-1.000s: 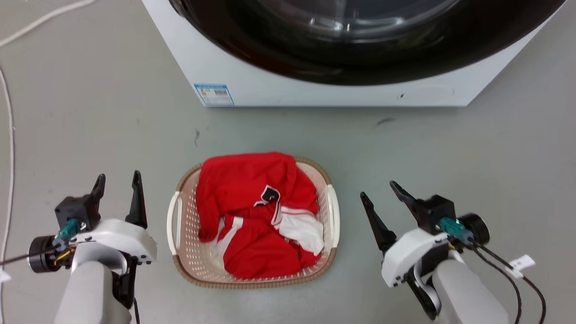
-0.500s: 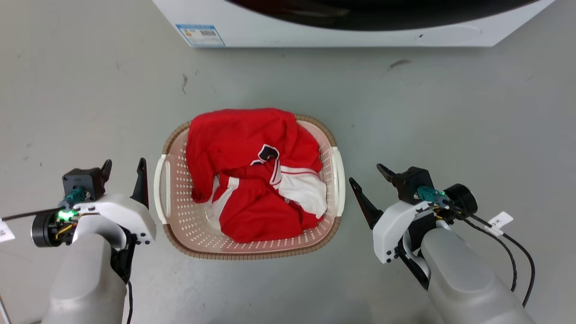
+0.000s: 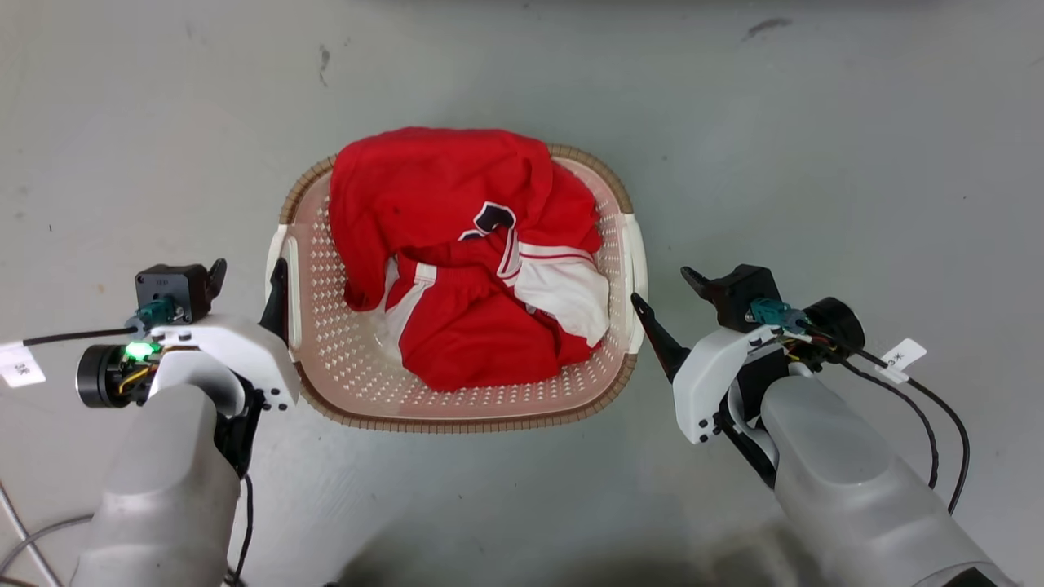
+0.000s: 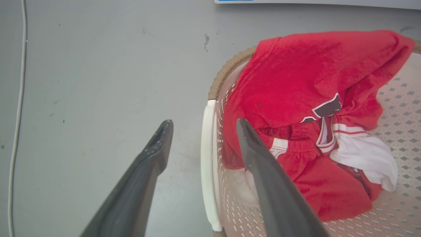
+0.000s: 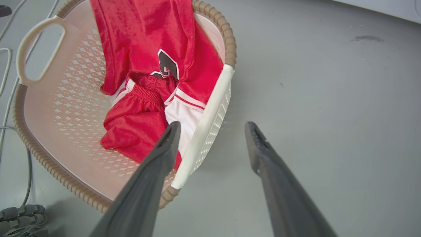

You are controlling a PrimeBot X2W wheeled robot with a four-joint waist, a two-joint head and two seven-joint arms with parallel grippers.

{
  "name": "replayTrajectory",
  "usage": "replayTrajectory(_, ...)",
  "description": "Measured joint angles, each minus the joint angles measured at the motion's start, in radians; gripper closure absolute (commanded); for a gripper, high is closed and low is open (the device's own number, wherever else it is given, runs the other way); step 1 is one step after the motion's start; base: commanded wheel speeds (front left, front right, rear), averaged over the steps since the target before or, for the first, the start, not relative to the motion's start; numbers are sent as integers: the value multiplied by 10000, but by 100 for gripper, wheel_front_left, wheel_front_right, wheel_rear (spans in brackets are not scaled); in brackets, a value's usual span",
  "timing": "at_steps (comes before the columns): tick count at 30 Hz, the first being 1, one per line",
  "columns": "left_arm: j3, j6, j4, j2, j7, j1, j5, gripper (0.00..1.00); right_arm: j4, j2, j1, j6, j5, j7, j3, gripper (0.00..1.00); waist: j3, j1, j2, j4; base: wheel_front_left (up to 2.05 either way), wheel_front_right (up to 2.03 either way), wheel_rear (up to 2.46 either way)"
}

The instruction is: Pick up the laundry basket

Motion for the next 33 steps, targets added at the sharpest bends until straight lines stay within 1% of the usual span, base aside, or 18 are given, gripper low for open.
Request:
replayTrajectory(11,-658,0,497,-54,0,-877,-407,0,646,8,-915,2,-167,-4,-4,0,1047,-1,0,276,0,0,0)
replayTrajectory(21,-993,0,872,-121,0,-1306,-619,0,1016,15,-1324,4,-163,-4,140,0,1556,-1,0,469,0,0,0)
replayTrajectory(33,-1845,-12,1187,-405,0,-1752,-1187,0,1469,31,-1756,8,-167,104,201,0,2055,-2,0,695,0,0,0)
